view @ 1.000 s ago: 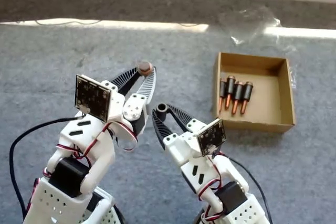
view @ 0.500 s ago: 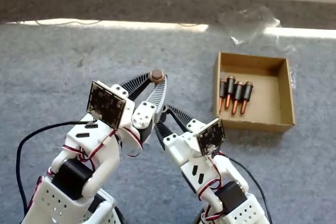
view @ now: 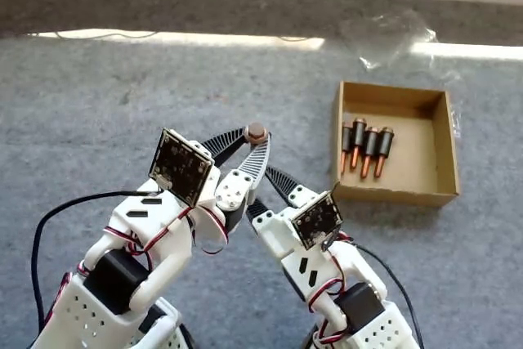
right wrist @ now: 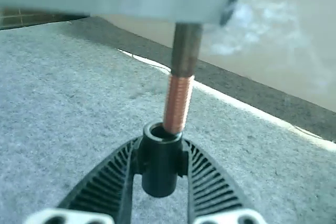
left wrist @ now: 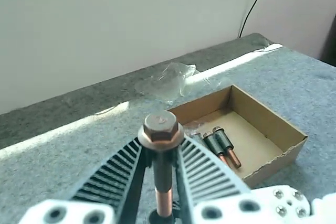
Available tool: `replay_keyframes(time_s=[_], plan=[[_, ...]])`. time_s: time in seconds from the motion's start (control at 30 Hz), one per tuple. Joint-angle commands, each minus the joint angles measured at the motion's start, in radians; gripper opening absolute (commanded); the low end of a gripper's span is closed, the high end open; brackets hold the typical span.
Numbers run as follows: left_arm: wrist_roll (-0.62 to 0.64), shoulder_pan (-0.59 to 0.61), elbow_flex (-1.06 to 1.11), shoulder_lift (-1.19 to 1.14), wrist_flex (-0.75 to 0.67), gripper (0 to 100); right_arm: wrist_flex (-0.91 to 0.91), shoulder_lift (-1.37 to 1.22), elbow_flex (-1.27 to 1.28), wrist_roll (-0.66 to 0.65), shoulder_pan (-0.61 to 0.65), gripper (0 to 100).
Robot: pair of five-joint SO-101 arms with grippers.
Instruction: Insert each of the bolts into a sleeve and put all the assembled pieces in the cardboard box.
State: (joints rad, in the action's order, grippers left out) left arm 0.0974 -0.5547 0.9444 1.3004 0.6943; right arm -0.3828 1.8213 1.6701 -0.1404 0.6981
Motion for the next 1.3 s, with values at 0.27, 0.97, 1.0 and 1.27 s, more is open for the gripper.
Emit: replay_keyframes(time_s=[0.27,0.97,1.0,1.27], plan=[[-0.009,-0.007,-0.056,0.044,0.005,0,0.004,0.010,0.134,-0.014,-0.015,0.4],[-0.005,0.036,0.050,0.130,0.002,0,0.002,0.010,0.134,-0.014,-0.015,0.4],[-0.005,0.038,0.062,0.128,-0.014,0,0.002,0.010,0.134,-0.014,-0.015,0.4],[-0.003,0.036,0.082,0.131,-0.035,0,0.002,0.010,0.134,-0.014,-0.015,0.4]])
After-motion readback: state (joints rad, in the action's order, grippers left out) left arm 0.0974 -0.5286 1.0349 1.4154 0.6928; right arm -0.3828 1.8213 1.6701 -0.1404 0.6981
